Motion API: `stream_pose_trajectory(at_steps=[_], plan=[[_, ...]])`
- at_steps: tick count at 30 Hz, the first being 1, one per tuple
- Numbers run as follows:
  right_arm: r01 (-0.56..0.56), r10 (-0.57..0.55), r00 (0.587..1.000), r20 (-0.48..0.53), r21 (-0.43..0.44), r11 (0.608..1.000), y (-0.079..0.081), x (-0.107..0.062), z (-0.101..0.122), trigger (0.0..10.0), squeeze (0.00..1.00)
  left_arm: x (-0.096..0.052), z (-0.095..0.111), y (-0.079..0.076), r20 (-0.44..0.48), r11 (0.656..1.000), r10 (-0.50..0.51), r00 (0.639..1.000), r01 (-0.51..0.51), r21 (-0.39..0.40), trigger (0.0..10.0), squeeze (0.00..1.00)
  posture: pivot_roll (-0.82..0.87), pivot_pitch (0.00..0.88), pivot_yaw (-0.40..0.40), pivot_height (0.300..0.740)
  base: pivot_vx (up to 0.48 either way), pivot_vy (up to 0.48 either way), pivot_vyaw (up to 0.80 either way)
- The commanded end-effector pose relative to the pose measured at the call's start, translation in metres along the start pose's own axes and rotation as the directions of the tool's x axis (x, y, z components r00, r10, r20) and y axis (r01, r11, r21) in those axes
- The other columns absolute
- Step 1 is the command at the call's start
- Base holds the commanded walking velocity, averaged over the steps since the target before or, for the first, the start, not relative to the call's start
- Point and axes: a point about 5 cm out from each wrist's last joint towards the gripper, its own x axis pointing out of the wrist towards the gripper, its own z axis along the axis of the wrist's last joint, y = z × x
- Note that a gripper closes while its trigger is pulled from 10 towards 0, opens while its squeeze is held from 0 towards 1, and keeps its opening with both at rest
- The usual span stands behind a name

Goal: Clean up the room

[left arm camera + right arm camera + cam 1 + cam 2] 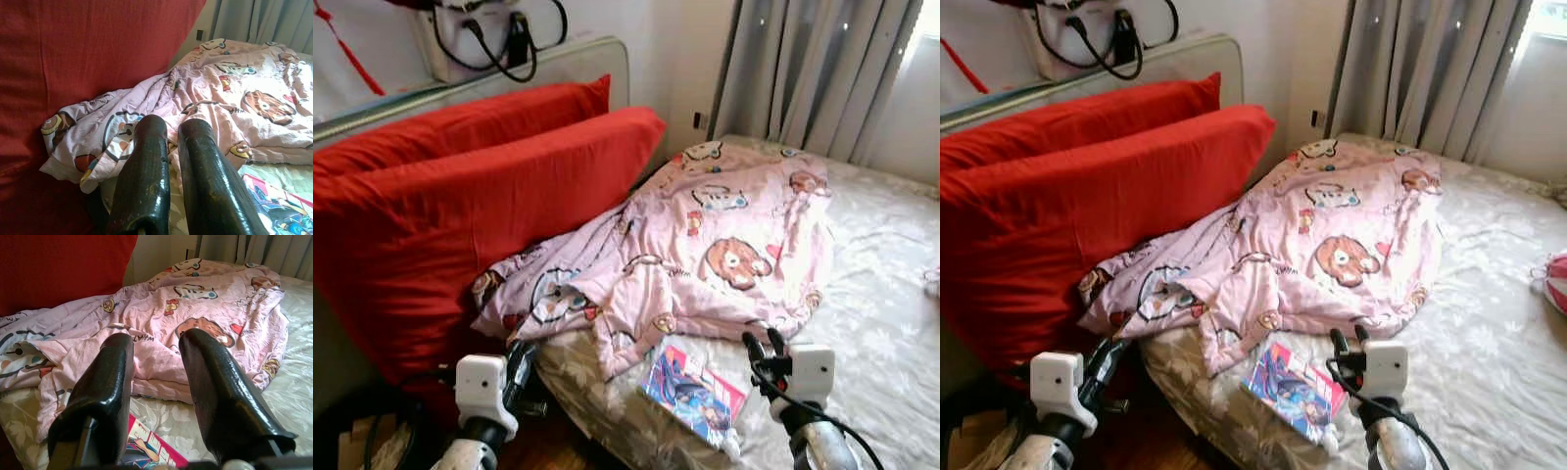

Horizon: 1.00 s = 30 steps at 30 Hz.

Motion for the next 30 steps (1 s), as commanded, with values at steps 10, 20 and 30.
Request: stream_pose_trajectory(at_steps=[10,20,30], plan=[[0.021,-0.023,0.999,-0.048,-0.035,0.999,-0.0038,0.0027,-0.0048,10.0,0.00,0.0005,0.0018,0.0037,0.001,1.000,0.007,1.000,-0.007,0.007,10.0,0.00,0.08,0.000,0.004,0.740,0.000,0.000,0.00],[-0.002,0.001,0.999,-0.052,-0.026,1.000,0.0026,0.0027,-0.0064,10.0,0.00,-0.0002,0.0003,0.0009,-0.008,1.000,-0.003,1.000,0.003,-0.001,10.0,0.00,0.08,0.000,0.003,0.686,0.000,0.000,0.00],[0.009,-0.012,0.998,-0.060,-0.049,0.999,-0.0005,0.0034,-0.0063,10.0,0.00,-0.0012,-0.0016,0.0007,-0.016,1.000,0.000,1.000,0.000,-0.001,10.0,0.00,0.09,0.000,0.001,0.686,0.000,0.000,0.00]])
